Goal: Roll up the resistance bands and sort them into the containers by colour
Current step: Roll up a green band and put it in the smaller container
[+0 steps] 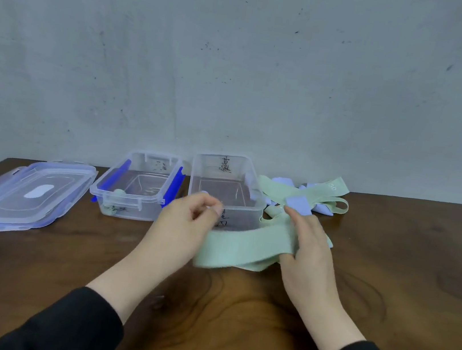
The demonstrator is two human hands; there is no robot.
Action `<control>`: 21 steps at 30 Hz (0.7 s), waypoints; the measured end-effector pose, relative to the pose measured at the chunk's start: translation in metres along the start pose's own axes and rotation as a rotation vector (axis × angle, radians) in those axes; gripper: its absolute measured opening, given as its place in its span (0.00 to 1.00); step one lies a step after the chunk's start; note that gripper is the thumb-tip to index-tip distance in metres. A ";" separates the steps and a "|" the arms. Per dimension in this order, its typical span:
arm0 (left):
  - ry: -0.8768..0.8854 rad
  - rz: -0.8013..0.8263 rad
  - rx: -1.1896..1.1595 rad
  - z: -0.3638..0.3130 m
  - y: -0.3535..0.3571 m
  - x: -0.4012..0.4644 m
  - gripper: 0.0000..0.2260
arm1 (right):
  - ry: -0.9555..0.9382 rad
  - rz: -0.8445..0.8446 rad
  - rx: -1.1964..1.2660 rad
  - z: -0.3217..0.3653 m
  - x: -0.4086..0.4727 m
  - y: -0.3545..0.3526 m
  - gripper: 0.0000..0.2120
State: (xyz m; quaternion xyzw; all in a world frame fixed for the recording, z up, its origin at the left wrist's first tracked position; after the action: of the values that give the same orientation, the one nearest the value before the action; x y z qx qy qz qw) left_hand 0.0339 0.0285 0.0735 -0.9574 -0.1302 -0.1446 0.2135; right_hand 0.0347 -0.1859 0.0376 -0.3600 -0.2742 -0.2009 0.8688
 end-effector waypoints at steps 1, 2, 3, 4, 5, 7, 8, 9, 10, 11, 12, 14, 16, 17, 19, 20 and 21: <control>0.040 0.042 0.063 0.000 0.005 -0.003 0.05 | -0.020 -0.022 0.017 0.002 0.001 -0.002 0.35; 0.090 0.082 0.123 -0.002 0.011 -0.008 0.07 | -0.052 -0.048 0.036 0.006 0.002 -0.003 0.35; 0.138 0.126 0.160 -0.005 0.019 -0.012 0.09 | -0.083 -0.067 0.058 0.009 0.002 -0.004 0.34; 0.175 0.171 0.170 -0.010 0.027 -0.015 0.11 | -0.105 -0.078 0.083 0.012 0.001 -0.004 0.34; 0.199 0.220 0.148 -0.014 0.036 -0.018 0.12 | -0.117 -0.079 0.108 0.015 0.001 -0.005 0.34; 0.195 0.312 0.086 -0.020 0.051 -0.022 0.13 | -0.117 -0.091 0.167 0.017 0.000 -0.008 0.37; 0.180 0.339 0.055 -0.022 0.057 -0.022 0.12 | -0.110 -0.110 0.197 0.016 0.000 -0.011 0.38; 0.159 0.351 0.018 -0.022 0.060 -0.021 0.11 | -0.106 -0.126 0.218 0.014 0.001 -0.014 0.39; 0.127 0.352 -0.027 -0.023 0.061 -0.021 0.09 | -0.114 -0.134 0.230 0.013 0.001 -0.017 0.39; 0.091 0.345 -0.075 -0.023 0.062 -0.020 0.07 | -0.130 -0.132 0.236 0.013 0.002 -0.018 0.38; 0.067 0.334 -0.104 -0.023 0.061 -0.018 0.06 | -0.140 -0.119 0.240 0.013 0.002 -0.018 0.37; 0.066 0.285 -0.095 -0.022 0.055 -0.012 0.11 | -0.118 -0.071 0.247 0.012 0.003 -0.016 0.38; 0.046 0.249 -0.158 -0.024 0.046 -0.005 0.12 | -0.098 -0.042 0.226 0.010 0.004 -0.013 0.37; 0.027 0.236 -0.234 -0.026 0.041 -0.002 0.11 | -0.104 -0.047 0.204 0.009 0.004 -0.012 0.34; -0.013 0.199 -0.371 -0.031 0.029 0.001 0.11 | -0.139 -0.099 0.161 0.009 0.004 -0.012 0.26; -0.032 0.188 -0.426 -0.033 0.024 0.002 0.11 | -0.151 -0.125 0.152 0.009 0.003 -0.013 0.23; -0.045 0.178 -0.471 -0.033 0.020 0.003 0.12 | -0.152 -0.143 0.152 0.010 0.002 -0.014 0.21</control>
State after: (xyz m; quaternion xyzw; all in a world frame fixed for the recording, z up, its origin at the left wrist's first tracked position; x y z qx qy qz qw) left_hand 0.0356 -0.0028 0.0956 -0.9914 -0.0127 -0.1301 -0.0063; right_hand 0.0258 -0.1880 0.0517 -0.2869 -0.3788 -0.2128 0.8538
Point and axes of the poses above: each hand's wrist, its own x-axis towards the middle knuckle, its own y-axis out of the palm, z = x × y, the point moved 5 cm from there along x, towards the middle knuckle, and after that the axes turned 10 degrees about -z, right-handed, at the moved point
